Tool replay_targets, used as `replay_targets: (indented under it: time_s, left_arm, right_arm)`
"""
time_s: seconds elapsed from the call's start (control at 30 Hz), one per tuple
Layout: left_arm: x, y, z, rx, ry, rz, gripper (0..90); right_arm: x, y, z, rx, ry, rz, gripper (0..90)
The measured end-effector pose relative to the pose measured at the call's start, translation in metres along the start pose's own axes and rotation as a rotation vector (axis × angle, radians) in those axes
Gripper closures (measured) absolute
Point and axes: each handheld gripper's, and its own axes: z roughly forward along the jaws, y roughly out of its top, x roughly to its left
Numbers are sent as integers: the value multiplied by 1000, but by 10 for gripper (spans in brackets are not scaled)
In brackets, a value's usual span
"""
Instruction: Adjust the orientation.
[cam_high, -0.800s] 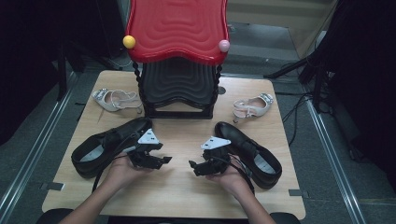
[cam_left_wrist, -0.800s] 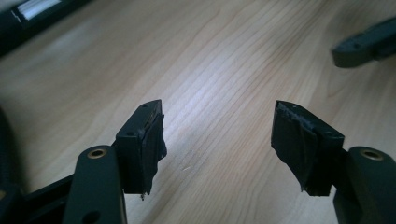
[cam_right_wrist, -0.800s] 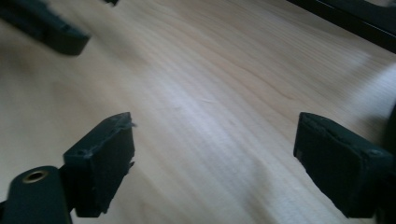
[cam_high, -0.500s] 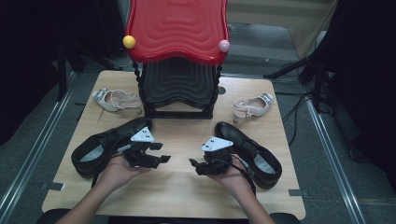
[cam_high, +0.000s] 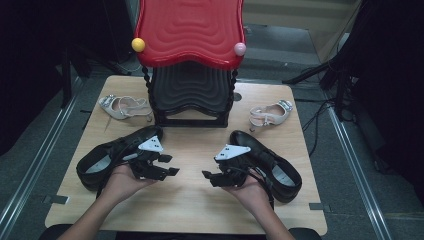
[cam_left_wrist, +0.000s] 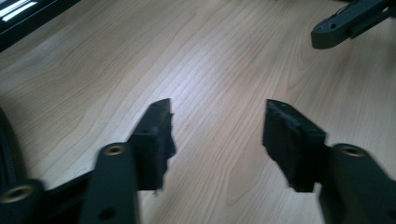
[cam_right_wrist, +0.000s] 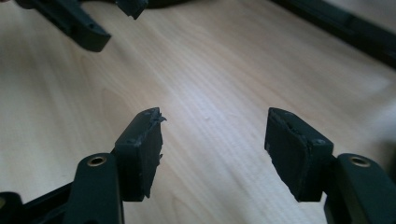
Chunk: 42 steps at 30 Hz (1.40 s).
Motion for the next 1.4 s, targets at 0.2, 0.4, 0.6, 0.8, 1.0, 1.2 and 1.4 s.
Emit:
replay_targets:
  time_s: [0.2, 0.4, 0.6, 0.8, 1.0, 1.2, 1.4]
  left_arm:
    - [2, 1, -6, 19, -37, -43, 457]
    - [11, 0, -18, 3, -79, -132, 411]
    - [12, -1, -31, 5, -38, -129, 464]
    - [11, -2, -44, 34, 4, -114, 509]
    - [15, -3, -61, 28, 9, -135, 524]
    - [25, -7, -78, 22, 37, -159, 523]
    - [32, -12, -90, 22, 59, -175, 520]
  right_arm:
    - [2, 0, -3, -8, 5, -27, 441]
    - [-1, 2, -5, -32, 20, -11, 489]
    - [2, 7, -7, -22, 17, -42, 504]
    - [3, 10, -7, -18, 31, -49, 500]
    - [4, 13, -4, -6, 45, -57, 493]
    - [4, 14, -1, 0, 57, -55, 489]
    - [3, 14, 1, 5, 64, -54, 488]
